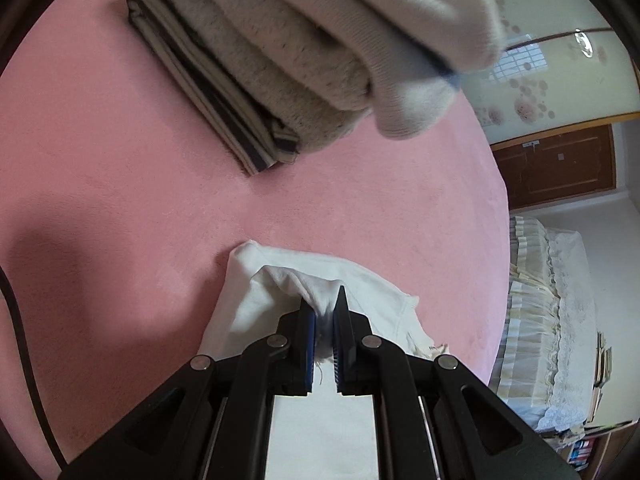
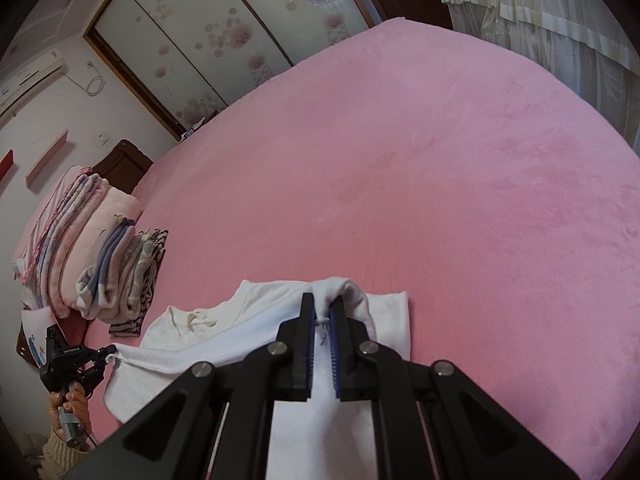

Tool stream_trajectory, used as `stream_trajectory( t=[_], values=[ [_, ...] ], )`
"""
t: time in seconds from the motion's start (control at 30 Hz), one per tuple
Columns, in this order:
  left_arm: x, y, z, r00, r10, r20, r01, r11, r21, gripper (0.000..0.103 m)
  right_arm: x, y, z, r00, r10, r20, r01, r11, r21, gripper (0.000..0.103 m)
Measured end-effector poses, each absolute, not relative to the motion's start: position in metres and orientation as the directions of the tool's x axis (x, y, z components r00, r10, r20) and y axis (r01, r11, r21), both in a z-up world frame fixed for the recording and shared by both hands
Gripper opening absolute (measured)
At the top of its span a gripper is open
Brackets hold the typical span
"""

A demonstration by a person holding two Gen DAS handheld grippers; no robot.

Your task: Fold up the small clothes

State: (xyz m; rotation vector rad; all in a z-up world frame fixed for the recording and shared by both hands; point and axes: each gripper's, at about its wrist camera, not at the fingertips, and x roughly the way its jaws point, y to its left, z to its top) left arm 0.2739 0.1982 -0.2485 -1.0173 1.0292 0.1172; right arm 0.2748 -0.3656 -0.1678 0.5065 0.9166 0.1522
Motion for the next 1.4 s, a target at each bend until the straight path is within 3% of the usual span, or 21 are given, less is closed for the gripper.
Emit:
stream_trajectory(
  t=[0.17, 0.3, 0.37, 0.43, 0.6, 0.87, 1.03, 1.4],
  values=[
    [0.288, 0.197, -0.265, 0.55, -0.371, -0.748, -0.505, 0.565, -0.652, 0.006, 0.292, -0.366, -0.188, 0.577, 0.325, -0.749, 0.128, 0.87, 0.476, 0.006],
    [0.287, 0.198, -0.268, 0.55, -0.378, -0.745, -0.506, 0.558, -0.657, 0.025, 0.297, -0.371, -0.201, 0.548, 0.336, -0.766, 0.178, 0.848, 0.499, 0.014],
    [0.282, 0.198, -0.263, 0.561, -0.354, -0.748, -0.5, 0.575, -0.647, 0.039, 0.294, -0.372, -0.2, 0.554, 0.33, -0.764, 0.185, 0.846, 0.5, 0.036],
    [0.279, 0.195, -0.256, 0.567, -0.335, -0.753, -0.482, 0.607, -0.633, 0.041, 0.29, -0.372, -0.195, 0.573, 0.302, -0.762, 0.194, 0.853, 0.484, 0.044],
    [0.277, 0.176, -0.234, 0.559, -0.253, -0.79, -0.424, 0.731, -0.534, 0.046, 0.281, -0.361, -0.174, 0.613, 0.259, -0.746, 0.157, 0.886, 0.437, 0.044],
    [0.259, 0.113, -0.223, 0.534, -0.208, -0.819, -0.216, 0.904, -0.37, 0.051, 0.267, -0.28, -0.156, 0.565, 0.312, -0.764, -0.088, 0.943, 0.32, 0.044],
    [0.239, 0.082, -0.238, 0.502, -0.192, -0.843, -0.145, 0.942, -0.301, 0.052, 0.257, -0.235, -0.168, 0.532, 0.299, -0.792, -0.181, 0.954, 0.239, 0.025],
    [0.199, 0.079, -0.26, 0.541, -0.119, -0.833, -0.053, 0.983, -0.175, 0.052, 0.206, -0.267, -0.195, 0.568, 0.115, -0.815, -0.048, 0.993, 0.106, 0.023]
  ],
)
